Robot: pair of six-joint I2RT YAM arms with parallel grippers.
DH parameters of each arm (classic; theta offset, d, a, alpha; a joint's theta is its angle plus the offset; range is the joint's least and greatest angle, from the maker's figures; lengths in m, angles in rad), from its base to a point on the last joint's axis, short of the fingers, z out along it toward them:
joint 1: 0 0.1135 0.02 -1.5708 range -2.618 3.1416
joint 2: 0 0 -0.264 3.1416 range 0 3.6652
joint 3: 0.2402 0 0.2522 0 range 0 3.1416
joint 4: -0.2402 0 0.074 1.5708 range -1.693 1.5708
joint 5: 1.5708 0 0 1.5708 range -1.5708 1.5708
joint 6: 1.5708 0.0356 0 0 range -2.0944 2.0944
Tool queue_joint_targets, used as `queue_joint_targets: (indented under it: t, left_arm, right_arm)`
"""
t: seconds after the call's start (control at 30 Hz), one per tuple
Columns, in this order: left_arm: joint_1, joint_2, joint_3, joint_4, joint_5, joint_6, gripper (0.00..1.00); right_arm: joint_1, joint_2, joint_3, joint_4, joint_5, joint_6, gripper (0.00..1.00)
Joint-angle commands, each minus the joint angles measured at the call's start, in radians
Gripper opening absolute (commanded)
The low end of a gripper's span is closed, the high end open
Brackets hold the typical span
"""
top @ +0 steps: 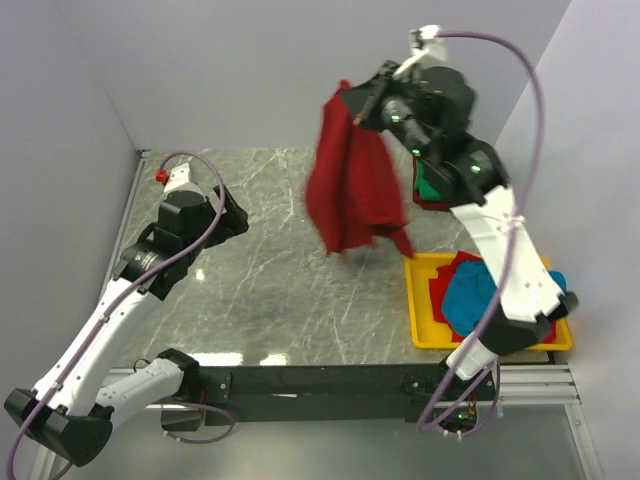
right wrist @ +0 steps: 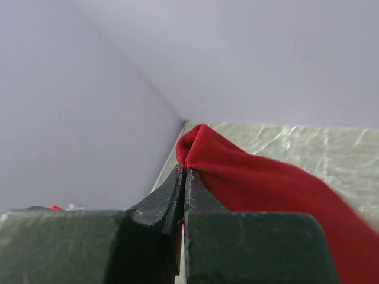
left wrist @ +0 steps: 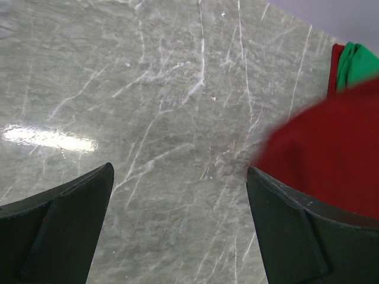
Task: Fold and stack the t-shirts
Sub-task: Move the tshirt to the center of the board, then flatten the tshirt out
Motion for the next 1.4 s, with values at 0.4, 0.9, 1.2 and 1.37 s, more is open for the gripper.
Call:
queue_joint_targets:
  t: [0.4, 0.9, 1.2, 1.37]
  left_arm:
    - [0.012, -0.086, 0.002, -0.132, -0.128, -0.059, 0.99]
    - [0.257, 0.214, -0.036, 0.069, 0.103, 0.014, 0.92]
    - [0.323, 0.629, 0.186, 0.158, 0.183, 0.06, 0.79]
    - [0.348, 0.83, 0.324, 0.153, 0.217, 0.076, 0.78]
  right_arm:
    - [-0.141, -0.158, -0.632, -0.021, 0.237, 0.337, 0.56]
    - [-0.048, -0.065, -0.861, 0.014, -0.023, 0.279, 0.6]
    - [-0.003, 0.056, -0.847, 0.071, -0.211, 0.233, 0.59]
    - [-0.004, 0.2, -0.752, -0.004, -0.297, 0.196, 0.59]
